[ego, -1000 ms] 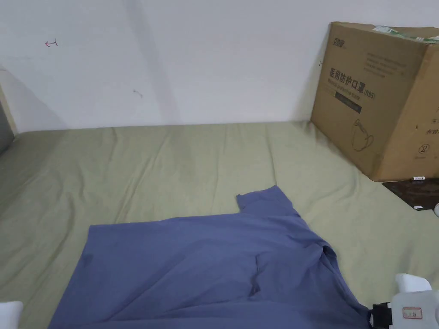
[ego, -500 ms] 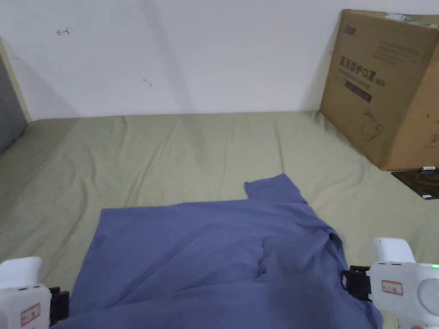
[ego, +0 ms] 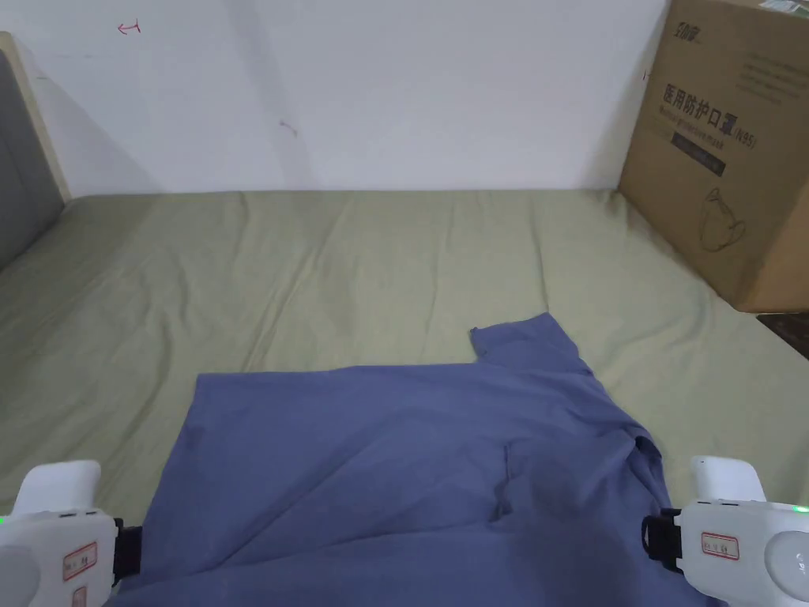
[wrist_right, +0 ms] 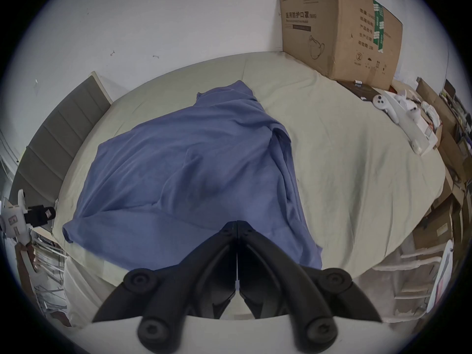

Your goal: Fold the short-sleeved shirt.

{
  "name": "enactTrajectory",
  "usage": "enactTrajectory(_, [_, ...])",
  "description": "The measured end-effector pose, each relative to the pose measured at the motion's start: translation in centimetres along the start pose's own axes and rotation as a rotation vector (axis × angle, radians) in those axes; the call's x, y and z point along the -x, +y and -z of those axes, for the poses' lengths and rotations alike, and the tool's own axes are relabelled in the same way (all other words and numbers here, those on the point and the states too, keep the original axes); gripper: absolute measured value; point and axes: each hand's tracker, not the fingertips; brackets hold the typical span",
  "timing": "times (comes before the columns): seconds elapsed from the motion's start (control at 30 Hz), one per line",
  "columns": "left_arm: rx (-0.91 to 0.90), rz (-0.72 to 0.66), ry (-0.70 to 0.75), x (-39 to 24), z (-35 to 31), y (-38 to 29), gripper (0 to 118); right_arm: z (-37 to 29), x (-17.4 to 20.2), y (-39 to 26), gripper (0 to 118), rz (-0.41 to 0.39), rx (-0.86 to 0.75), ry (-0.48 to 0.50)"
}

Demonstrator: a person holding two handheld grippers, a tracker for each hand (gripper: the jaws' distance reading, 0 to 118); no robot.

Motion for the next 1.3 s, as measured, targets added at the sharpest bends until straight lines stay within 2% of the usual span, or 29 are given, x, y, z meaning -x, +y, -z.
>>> enactTrajectory(0.3, [0.038, 0.015, -0.037, -1.6, 10.2, 11.8, 0, 5.9, 2.0, 5.8, 0, -0.022, 0.026, 0.018])
enactTrajectory(0.43, [0.063, -0.034, -0.045, -1.0, 15.5, 16.3, 1, 8.1, 2.2, 7.2, 0, -0.032, 0.041, 0.02])
enactTrajectory(0.47, [0.077, -0.04, -0.044, -0.8, 16.9, 17.4, 23, 8.5, 2.2, 7.5, 0, -0.029, 0.047, 0.022])
enactTrajectory(0.53, [0.119, -0.057, -0.032, -0.7, 19.4, 19.1, 88, 9.3, 2.2, 7.9, 0, -0.026, 0.055, 0.024])
enactTrajectory(0.57, [0.138, -0.057, -0.024, -0.6, 20.8, 19.7, 112, 9.7, 2.3, 7.9, 0, -0.026, 0.059, 0.023])
enactTrajectory(0.6, [0.142, -0.062, -0.027, -0.5, 22.4, 20.2, 113, 9.9, 2.2, 7.9, 0, -0.026, 0.061, 0.023])
enactTrajectory(0.67, [0.163, -0.089, -0.009, -0.4, 24.5, 21.1, 104, 10.4, 2.1, 7.9, 0, -0.02, 0.07, 0.023])
enactTrajectory(0.8, [0.229, -0.122, -0.012, 0.0, 28.3, 21.2, 98, 11.1, 1.6, 7.5, 0, -0.011, 0.092, 0.015])
enactTrajectory(0.83, [0.256, -0.124, 0.026, -0.2, 28.7, 20.8, 98, 11.2, 1.5, 7.5, 0, -0.01, 0.099, 0.01])
enactTrajectory(0.9, [0.219, -0.06, 0.035, -1.1, 27.6, 20.8, 93, 11.5, 1.1, 7.4, 0, -0.01, 0.109, 0.004])
enactTrajectory(0.93, [0.197, -0.026, 0.051, -1.5, 26.9, 20.9, 82, 11.5, 0.9, 7.4, 0, -0.009, 0.113, 0.001])
enactTrajectory(1.03, [0.176, 0.039, 0.023, -1.8, 25.4, 21.2, 14, 12.0, 0.3, 8.3, 0, -0.008, 0.127, 0.003])
enactTrajectory(1.07, [0.19, 0.008, -0.023, -1.6, 25.3, 21.3, 3, 12.1, 0.0, 8.9, 0, -0.005, 0.127, 0.002])
enactTrajectory(1.23, [0.182, 0.016, -0.015, -1.9, 24.6, 21.2, 3, 13.1, -1.4, 13.9, 0, 0.006, 0.077, 0.011])
enactTrajectory(1.27, [0.181, 0.02, -0.016, -1.7, 24.5, 21.2, 3, 13.7, -1.8, 15.5, 7, 0.0, 0.064, 0.025])
enactTrajectory(1.3, [0.178, 0.018, -0.02, -1.7, 24.3, 21.3, 3, 14.6, -2.2, 17.1, 28, 0.0, 0.071, 0.034])
